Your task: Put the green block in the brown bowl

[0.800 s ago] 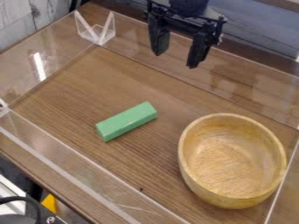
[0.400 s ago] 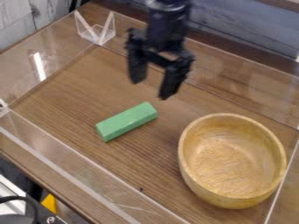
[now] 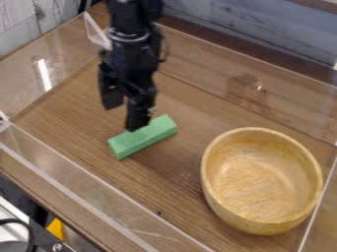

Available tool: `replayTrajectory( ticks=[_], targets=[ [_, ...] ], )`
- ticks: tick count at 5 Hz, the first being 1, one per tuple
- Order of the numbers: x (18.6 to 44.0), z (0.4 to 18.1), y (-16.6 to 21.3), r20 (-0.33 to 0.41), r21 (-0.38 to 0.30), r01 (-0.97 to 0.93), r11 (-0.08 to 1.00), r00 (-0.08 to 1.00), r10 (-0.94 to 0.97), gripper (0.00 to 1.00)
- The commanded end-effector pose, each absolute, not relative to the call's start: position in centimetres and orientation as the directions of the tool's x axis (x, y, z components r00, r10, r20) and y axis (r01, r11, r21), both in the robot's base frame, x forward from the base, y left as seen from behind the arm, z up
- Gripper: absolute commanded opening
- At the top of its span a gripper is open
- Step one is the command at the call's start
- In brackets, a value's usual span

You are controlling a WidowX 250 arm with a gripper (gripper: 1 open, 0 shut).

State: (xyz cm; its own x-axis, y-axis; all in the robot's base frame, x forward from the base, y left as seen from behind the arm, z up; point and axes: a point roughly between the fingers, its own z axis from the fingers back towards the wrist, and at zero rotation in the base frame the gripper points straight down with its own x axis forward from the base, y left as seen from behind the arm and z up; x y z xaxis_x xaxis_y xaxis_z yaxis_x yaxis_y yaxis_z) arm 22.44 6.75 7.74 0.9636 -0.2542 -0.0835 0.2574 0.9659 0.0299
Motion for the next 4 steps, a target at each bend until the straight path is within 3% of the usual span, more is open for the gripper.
replayTrajectory(
  ticks=[1,4],
  targets=[
    [22.4,7.2,7.5,-0.029,0.072,0.304,0.950,0.953,-0.302,1.00],
    [22.5,4.7,7.7,0.014,0.090,0.361,0.928,0.931,-0.364,1.00]
  ],
)
